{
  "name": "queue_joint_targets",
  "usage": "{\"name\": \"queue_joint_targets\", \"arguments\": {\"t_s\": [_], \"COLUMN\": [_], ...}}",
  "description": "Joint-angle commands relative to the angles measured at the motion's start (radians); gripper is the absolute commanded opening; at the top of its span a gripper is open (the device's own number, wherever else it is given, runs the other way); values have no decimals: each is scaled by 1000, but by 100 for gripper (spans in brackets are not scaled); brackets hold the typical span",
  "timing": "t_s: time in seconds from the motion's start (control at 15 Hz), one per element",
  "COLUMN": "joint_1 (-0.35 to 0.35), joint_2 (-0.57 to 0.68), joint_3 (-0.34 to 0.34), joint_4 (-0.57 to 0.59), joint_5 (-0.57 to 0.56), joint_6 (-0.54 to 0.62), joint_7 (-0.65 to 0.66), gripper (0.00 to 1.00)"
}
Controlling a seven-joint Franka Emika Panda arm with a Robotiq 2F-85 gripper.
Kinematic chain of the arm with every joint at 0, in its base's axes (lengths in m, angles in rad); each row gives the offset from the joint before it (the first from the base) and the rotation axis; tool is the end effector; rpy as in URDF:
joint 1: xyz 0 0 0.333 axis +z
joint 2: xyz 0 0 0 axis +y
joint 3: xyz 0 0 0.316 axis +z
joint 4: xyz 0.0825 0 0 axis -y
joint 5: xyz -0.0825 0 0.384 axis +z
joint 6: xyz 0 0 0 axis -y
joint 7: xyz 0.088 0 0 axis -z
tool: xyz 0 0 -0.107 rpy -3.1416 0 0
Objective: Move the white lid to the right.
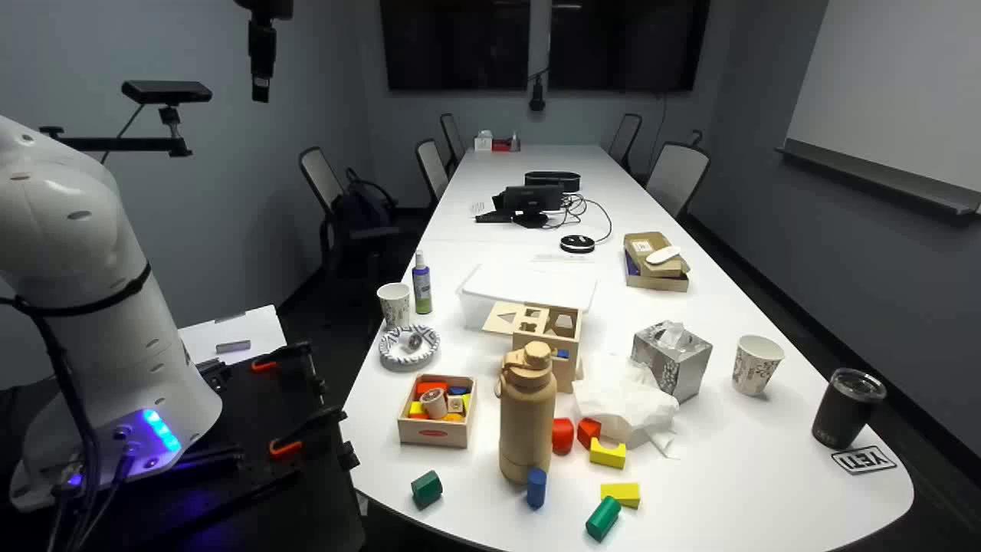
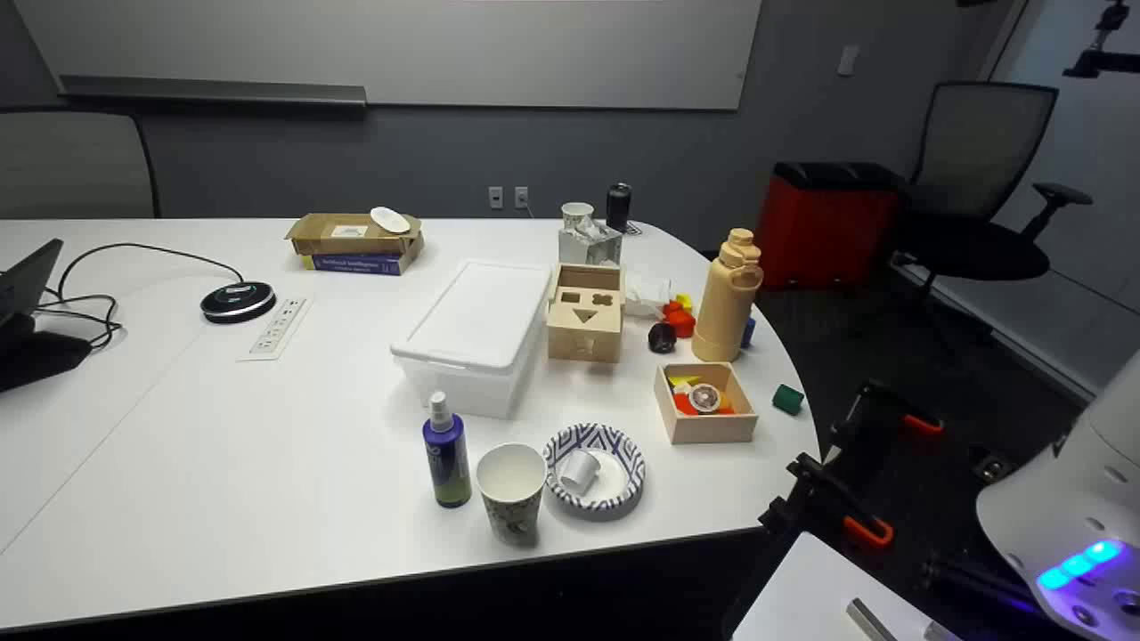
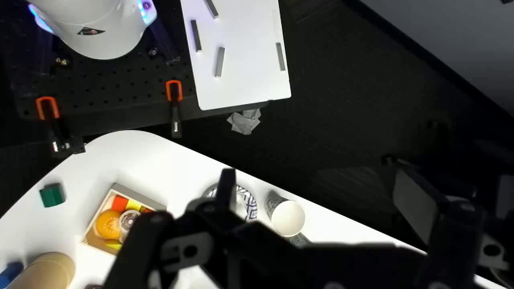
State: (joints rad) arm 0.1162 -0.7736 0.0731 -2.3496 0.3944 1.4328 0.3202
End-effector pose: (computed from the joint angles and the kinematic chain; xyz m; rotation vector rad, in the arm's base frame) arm 0.2809 0.1069 0.5848 -2.8205 0.1824 0.3170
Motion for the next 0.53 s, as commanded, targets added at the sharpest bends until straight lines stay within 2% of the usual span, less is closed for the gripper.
{"name": "queue_joint_targets", "arguments": {"t_s": [0.0,0.33,0.47], "joint_1": [-44,-44,-63], "joint_2": [-1,-1,16], "joint_3": [28,28,60], "joint_4": [4,4,-17], "joint_5": [16,16,41], "joint_6": [-13,-13,73], "joint_7": [-22,-22,13], "gripper": [100,100,100]}}
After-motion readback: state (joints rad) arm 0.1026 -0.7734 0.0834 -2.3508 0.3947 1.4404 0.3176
